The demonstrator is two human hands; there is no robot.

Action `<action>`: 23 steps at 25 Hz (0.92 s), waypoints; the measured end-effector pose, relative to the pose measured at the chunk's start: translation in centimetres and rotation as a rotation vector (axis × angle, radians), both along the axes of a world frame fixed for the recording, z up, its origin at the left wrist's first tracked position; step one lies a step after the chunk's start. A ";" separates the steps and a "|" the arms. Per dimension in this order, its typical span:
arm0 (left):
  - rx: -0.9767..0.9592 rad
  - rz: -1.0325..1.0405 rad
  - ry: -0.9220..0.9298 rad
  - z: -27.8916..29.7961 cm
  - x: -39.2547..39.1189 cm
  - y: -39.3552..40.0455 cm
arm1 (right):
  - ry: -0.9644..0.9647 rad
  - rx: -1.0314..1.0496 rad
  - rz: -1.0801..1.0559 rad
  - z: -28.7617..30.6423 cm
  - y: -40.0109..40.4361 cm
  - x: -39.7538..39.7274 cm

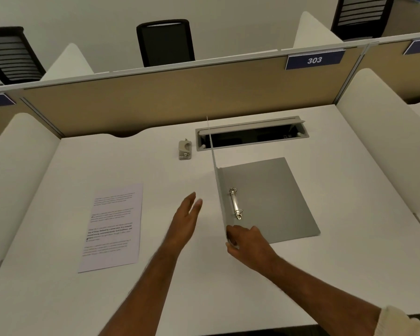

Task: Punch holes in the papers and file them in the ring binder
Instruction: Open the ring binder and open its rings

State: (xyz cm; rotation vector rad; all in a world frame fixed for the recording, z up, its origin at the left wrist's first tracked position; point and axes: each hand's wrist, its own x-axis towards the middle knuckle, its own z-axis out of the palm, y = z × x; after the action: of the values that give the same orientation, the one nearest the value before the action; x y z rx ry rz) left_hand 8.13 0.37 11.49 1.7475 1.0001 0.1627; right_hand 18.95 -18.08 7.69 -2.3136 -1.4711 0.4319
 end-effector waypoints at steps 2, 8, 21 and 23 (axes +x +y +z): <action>-0.199 0.099 -0.142 2.1 0.0 0.6 | -0.015 -0.023 0.040 -0.4 0.5 -0.6; -0.541 0.209 -0.385 7.5 -1.1 3.3 | 0.007 -0.044 0.085 -0.9 1.8 -2.2; -0.341 0.220 -0.218 7.1 -6.3 5.9 | 0.257 -0.255 0.264 -0.5 2.8 -1.7; -0.351 0.242 -0.206 6.7 -7.1 6.6 | 0.306 -0.256 0.208 -0.8 2.4 -0.7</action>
State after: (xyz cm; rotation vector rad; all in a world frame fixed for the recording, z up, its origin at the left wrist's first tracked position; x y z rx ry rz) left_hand 1.06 6.97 18.20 1.2638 1.0174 0.2962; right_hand 18.30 -15.71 6.90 -2.1566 -1.5791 1.0383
